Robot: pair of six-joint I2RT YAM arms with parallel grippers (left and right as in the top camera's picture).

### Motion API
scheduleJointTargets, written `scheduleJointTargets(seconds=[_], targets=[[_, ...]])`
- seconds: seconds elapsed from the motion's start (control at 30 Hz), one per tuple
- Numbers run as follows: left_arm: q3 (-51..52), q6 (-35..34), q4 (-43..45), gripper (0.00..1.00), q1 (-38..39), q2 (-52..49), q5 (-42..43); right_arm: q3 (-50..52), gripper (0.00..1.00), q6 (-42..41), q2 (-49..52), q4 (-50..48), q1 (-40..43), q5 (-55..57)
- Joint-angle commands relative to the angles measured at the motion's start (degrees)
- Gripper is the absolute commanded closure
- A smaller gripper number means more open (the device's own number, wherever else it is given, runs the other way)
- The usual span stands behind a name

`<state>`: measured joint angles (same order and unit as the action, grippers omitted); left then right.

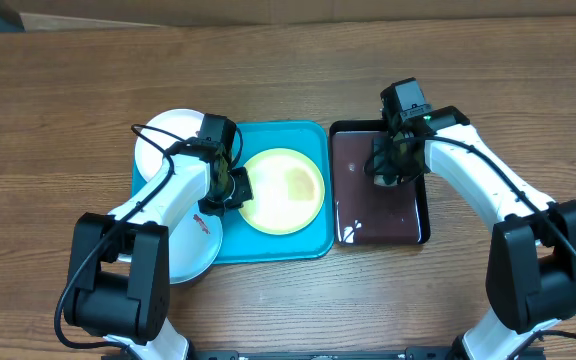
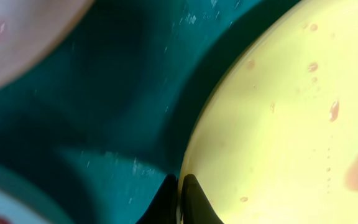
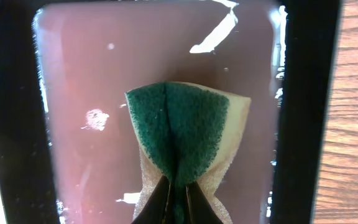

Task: Clean dirty plates on tray and stack at the side
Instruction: 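Move the sponge back over the black tray with the right gripper, then grip the yellow plate rim with the left gripper and lift it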

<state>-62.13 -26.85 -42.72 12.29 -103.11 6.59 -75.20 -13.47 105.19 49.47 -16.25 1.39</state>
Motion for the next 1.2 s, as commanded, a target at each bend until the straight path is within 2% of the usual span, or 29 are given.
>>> scheduleJointTargets(seconds=[0.0,0.23,0.73,0.9,1.17], targets=[[-4.26,1.60,-3.32,0.96,0.04,0.11,-2.10,-1.40,0.96,0.26,-0.20,0.26,2.51,-1.11],[-12.11,1.79,-9.77,0.96,-0.66,2.71,-8.72,-3.39,0.96,0.50,-0.20,1.84,4.59,-5.55],[-28.33,3.74,-20.52,0.96,0.15,3.21,-11.17,-3.58,0.96,0.44,-0.20,4.50,4.76,-5.57],[-31.43,3.72,-20.57,0.96,3.96,3.26,-13.75,-3.52,0.96,0.44,-0.20,5.73,4.74,-5.57],[-32.59,3.04,-18.91,0.96,14.45,3.26,-26.99,-2.73,0.96,0.42,-0.17,6.56,4.76,-5.55]])
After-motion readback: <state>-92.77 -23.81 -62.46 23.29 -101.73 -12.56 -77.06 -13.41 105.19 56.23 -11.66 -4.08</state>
